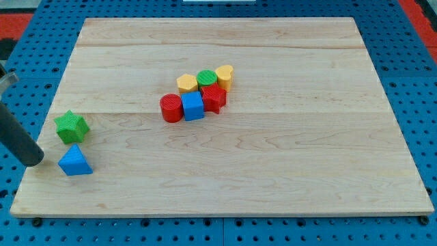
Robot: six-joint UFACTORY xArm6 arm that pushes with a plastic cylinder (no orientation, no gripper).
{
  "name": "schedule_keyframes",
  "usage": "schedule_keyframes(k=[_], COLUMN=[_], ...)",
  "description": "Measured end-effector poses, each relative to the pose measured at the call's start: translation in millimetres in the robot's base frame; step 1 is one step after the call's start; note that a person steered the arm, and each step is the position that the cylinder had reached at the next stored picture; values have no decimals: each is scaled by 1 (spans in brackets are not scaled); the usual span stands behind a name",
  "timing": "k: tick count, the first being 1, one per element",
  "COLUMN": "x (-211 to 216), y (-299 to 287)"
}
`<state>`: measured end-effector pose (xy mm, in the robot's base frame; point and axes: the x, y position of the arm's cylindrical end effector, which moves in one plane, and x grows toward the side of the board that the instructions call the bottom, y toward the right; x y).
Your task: Push the green star to the left of the red circle
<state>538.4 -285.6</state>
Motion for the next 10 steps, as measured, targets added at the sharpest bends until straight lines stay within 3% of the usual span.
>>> schedule_keyframes(k=[4,7,10], x=[-5,-48,-55], y=[-3,85,61])
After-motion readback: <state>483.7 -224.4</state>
